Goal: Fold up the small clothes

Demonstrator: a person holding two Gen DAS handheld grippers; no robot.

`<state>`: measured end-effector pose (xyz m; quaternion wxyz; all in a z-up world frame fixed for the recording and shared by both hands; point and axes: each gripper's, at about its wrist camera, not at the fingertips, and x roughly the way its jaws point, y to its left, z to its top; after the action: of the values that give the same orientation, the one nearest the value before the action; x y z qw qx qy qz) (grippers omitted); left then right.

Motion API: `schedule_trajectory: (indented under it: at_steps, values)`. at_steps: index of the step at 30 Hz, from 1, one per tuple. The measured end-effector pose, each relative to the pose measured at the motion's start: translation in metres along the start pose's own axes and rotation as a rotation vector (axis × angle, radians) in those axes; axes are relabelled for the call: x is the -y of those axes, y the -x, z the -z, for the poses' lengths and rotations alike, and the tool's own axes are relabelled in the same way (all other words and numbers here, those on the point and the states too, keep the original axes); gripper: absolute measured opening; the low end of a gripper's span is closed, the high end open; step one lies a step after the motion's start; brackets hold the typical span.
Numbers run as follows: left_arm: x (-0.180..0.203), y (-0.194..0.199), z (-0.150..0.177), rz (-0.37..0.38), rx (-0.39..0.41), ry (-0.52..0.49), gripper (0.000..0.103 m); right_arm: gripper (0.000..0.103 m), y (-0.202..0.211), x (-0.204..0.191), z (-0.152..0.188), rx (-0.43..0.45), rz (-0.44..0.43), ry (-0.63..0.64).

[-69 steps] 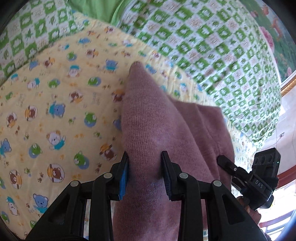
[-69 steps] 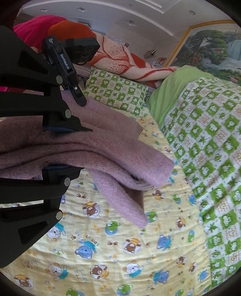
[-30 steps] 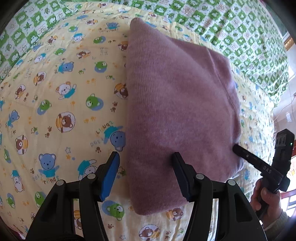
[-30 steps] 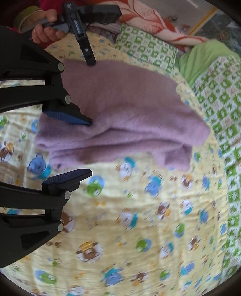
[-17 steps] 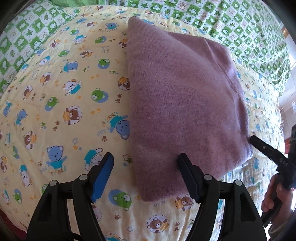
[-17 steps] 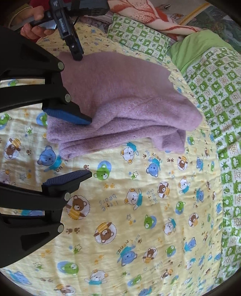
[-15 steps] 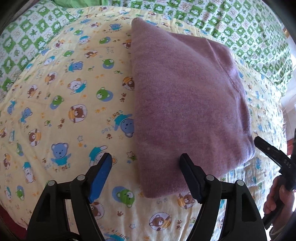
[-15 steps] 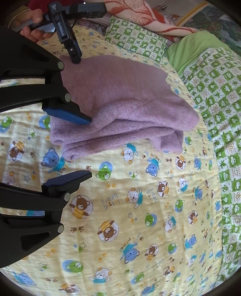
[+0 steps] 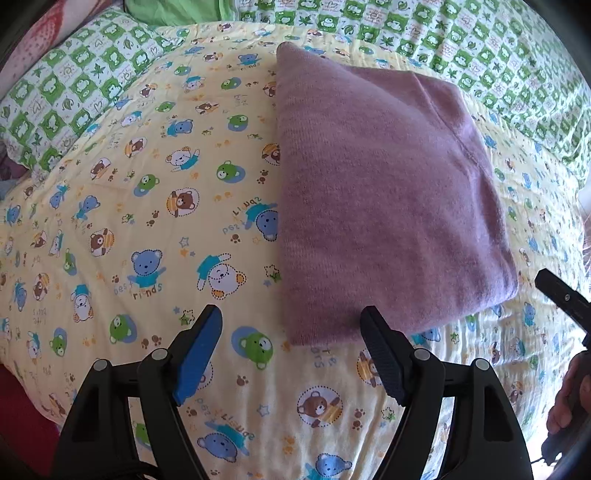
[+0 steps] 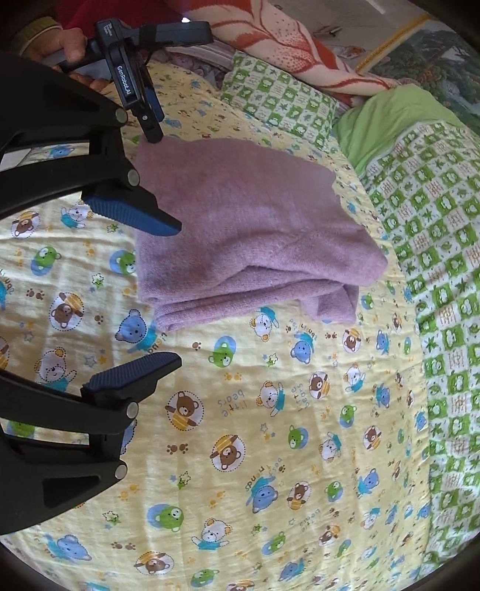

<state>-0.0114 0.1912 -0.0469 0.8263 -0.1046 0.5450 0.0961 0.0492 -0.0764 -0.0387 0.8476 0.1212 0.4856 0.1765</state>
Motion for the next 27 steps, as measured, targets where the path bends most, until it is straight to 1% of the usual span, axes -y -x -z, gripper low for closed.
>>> schedule_trajectory:
  at_steps: [4, 8, 12, 15, 19, 20, 21, 22, 23, 25, 27]
  values:
    - [0.003, 0.009, 0.007, -0.020, -0.005, -0.004, 0.079, 0.066, 0.001, -0.005, 0.000, -0.006, -0.027, 0.027]
    - [0.002, 0.011, 0.011, -0.035, 0.001, -0.016, 0.080, 0.066, 0.000, -0.009, -0.007, 0.006, -0.055, 0.025]
    - [-0.002, 0.005, 0.008, -0.004, 0.004, -0.029, 0.080, 0.066, -0.012, -0.015, -0.024, 0.013, -0.045, 0.020]
    - [-0.004, -0.002, -0.002, 0.009, 0.007, -0.054, 0.080, 0.066, -0.028, -0.025, -0.043, 0.042, -0.008, 0.046]
    - [-0.012, -0.011, -0.015, 0.057, 0.015, -0.065, 0.080, 0.066, -0.059, -0.027, -0.070, 0.036, 0.067, 0.005]
    - [-0.014, -0.015, -0.019, 0.068, 0.006, -0.061, 0.080, 0.066, -0.069, -0.027, -0.076, 0.026, 0.093, 0.006]
    - [-0.015, -0.018, -0.022, 0.079, -0.002, -0.055, 0.080, 0.066, -0.080, -0.026, -0.081, 0.006, 0.143, 0.018]
    - [-0.017, -0.020, -0.024, 0.091, -0.006, -0.047, 0.080, 0.070, -0.089, -0.023, -0.084, -0.014, 0.181, 0.026]
    - [-0.019, -0.022, -0.026, 0.104, -0.005, -0.039, 0.080, 0.071, -0.095, -0.020, -0.086, -0.022, 0.203, 0.022]
    - [-0.020, -0.023, -0.029, 0.119, 0.005, -0.028, 0.080, 0.076, -0.101, -0.013, -0.088, -0.033, 0.239, 0.011]
    - [-0.021, -0.026, -0.031, 0.121, 0.005, -0.017, 0.080, 0.079, -0.101, -0.010, -0.088, -0.023, 0.266, 0.017]
